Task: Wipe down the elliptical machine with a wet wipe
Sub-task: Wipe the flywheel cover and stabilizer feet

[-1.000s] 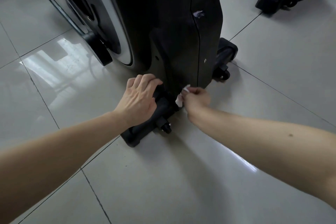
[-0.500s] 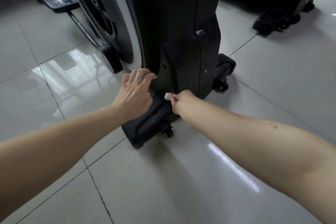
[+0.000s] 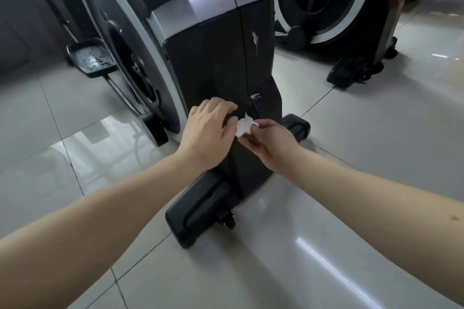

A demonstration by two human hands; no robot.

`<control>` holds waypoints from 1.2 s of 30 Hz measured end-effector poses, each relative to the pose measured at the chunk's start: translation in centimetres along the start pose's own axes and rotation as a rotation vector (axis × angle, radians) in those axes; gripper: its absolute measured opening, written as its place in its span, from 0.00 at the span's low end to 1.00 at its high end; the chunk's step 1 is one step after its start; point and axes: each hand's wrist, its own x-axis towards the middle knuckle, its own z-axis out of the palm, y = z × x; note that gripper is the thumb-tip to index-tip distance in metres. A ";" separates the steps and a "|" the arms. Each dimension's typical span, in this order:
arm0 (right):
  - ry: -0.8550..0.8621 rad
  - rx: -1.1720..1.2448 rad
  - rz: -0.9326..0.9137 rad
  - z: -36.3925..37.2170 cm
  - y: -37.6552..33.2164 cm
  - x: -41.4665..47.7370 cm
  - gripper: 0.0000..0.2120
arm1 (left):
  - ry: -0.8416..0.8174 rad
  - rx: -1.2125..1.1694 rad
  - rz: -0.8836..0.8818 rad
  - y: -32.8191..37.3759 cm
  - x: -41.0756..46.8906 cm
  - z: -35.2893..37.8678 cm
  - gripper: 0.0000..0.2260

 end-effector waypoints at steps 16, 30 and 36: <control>0.123 -0.223 -0.278 0.5 -7.9 0.7 0.05 | -0.110 -0.154 -0.274 5.5 7.5 -0.5 0.07; 0.284 -0.556 -0.920 7.4 -10.5 6.2 0.05 | 0.104 0.766 0.207 4.8 13.3 -5.8 0.13; 0.368 -0.722 -0.739 2.3 -6.3 8.5 0.09 | 0.105 0.794 0.214 3.5 12.8 -5.4 0.18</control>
